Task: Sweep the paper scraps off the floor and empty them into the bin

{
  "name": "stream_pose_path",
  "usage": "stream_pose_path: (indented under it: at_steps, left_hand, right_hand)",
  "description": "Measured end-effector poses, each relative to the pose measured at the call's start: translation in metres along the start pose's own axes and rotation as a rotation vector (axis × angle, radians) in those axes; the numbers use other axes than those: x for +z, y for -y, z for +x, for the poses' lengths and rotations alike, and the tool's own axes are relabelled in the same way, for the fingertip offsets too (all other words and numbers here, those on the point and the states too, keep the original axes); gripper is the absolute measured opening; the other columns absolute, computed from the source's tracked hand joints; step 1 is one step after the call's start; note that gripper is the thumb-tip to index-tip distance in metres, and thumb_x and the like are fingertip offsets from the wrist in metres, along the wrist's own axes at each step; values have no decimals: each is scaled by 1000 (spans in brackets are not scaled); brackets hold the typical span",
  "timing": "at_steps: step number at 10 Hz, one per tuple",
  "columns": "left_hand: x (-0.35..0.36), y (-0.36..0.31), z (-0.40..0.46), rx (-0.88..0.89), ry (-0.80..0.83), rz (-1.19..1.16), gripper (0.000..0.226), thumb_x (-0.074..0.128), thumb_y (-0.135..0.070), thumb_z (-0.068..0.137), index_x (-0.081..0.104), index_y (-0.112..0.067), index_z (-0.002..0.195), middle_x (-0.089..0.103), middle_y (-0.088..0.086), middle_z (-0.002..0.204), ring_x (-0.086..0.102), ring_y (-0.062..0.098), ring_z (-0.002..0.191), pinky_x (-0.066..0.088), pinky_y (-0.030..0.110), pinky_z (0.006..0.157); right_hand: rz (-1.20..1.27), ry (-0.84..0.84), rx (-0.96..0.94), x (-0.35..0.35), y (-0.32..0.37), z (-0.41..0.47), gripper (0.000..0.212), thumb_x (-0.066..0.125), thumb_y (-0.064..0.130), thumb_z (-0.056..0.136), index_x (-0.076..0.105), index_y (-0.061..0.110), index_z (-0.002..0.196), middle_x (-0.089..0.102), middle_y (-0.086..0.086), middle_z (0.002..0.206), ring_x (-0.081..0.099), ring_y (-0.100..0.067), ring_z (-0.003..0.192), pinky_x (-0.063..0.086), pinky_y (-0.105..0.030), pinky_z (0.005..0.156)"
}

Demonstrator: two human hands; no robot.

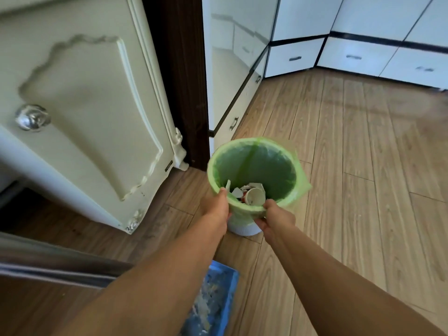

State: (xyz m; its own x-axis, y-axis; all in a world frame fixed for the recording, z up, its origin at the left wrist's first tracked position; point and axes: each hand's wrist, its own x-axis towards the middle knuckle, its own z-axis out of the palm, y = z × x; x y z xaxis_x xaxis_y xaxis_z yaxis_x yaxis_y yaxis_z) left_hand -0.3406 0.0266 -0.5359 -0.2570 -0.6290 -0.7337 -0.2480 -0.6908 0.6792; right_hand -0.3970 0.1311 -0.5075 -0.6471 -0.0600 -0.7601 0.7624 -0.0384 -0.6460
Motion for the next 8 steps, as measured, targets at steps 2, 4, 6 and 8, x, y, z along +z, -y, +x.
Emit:
stream_pose_path:
  at_steps: [2,4,6,8]
  left_hand:
    - [-44,-20,-5,121,-325,53,49,54,-44,85,62,-5,113,66,16,112,67,36,96,56,44,84]
    - [-67,-26,5,99,-504,122,48,57,-28,88,54,4,123,60,24,125,61,41,111,52,47,92]
    - [-69,-21,10,71,-505,138,51,64,-17,80,53,4,124,61,24,124,61,42,110,52,48,92]
    - [-66,-38,-44,-22,-531,411,58,66,-18,80,47,3,130,55,23,132,55,41,117,47,41,93]
  right_hand:
    - [-86,98,-7,46,-30,-20,17,62,10,85,54,13,71,60,-8,75,62,-24,72,57,-44,83]
    - [-152,191,6,74,-63,-6,7,63,14,85,61,8,84,64,-11,81,64,-27,77,57,-37,74]
    - [-237,203,4,79,-72,-2,18,64,19,87,58,10,72,66,-14,79,62,-23,66,55,-34,65]
    - [-281,146,127,46,-38,-58,20,63,22,91,51,6,92,53,-8,72,55,-18,57,45,-26,42]
